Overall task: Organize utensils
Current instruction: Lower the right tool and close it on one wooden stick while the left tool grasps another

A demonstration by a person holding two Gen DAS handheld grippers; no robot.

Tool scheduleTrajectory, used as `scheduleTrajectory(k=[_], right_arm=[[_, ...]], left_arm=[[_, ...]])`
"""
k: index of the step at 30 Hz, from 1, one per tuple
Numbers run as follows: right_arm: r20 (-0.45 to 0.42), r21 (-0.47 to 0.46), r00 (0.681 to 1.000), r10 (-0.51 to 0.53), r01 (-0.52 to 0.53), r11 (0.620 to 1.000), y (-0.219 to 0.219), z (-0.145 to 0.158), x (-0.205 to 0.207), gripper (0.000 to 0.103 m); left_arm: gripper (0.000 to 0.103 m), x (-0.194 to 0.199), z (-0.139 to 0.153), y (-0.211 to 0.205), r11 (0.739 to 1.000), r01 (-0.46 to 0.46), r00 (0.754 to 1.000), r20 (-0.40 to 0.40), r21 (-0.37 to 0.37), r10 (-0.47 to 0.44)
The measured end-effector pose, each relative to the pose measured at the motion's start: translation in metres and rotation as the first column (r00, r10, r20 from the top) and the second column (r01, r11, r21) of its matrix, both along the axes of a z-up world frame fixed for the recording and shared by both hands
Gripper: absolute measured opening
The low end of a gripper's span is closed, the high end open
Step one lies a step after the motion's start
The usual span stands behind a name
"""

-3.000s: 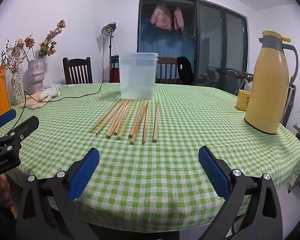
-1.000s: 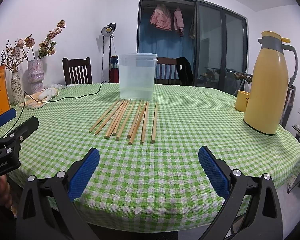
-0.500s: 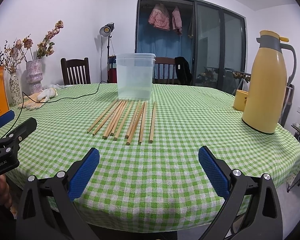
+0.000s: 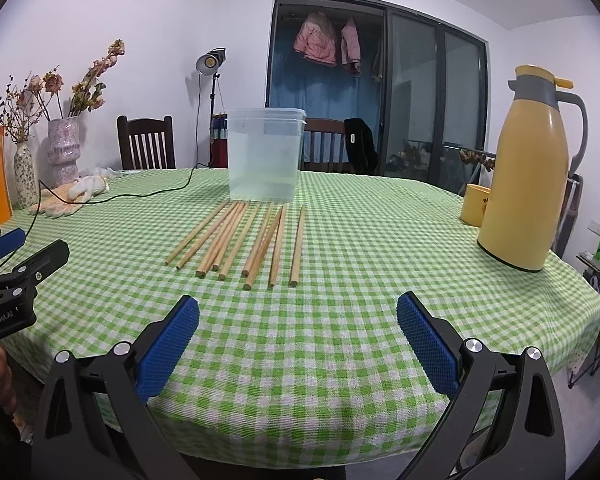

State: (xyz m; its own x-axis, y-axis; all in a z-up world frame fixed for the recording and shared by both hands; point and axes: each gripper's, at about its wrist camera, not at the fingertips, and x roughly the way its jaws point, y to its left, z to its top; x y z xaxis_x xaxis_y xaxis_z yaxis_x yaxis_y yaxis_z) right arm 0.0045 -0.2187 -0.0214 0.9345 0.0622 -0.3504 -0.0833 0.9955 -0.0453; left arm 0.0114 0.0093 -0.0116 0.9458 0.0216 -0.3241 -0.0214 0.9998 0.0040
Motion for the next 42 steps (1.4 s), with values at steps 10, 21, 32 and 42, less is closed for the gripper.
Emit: scheduleTrajectory(k=[10,21,32,42], right_arm=[[0.028,0.05,0.998,0.061,-0.062,0.997,-0.018,0.001,0.016,0.095],[-0.221,0.109,0.971,0.086,-0.063,0.992,-0.036,0.016,0.083,0.095],[-0.39,0.113,0.91,0.139,-0.102,0.988,-0.036,0.02,0.156,0.042],[-0.458,0.031,0.872,0.172,-0.177,0.984,-0.015,0.0,0.158,0.027]], left_arm=[[0.096,0.018,-0.011,-0.001,1.0,0.005,0.997,-0.071,-0.003,-0.005],[0.096,0.083,0.005,0.004,0.994,0.046,0.963,-0.259,-0.1,-0.07],[0.073,0.196,-0.004,-0.013,0.991,0.055,0.834,-0.539,-0.124,-0.114],[0.051,0.197,-0.014,-0.043,0.988,0.15,0.815,-0.56,-0.041,-0.147]])
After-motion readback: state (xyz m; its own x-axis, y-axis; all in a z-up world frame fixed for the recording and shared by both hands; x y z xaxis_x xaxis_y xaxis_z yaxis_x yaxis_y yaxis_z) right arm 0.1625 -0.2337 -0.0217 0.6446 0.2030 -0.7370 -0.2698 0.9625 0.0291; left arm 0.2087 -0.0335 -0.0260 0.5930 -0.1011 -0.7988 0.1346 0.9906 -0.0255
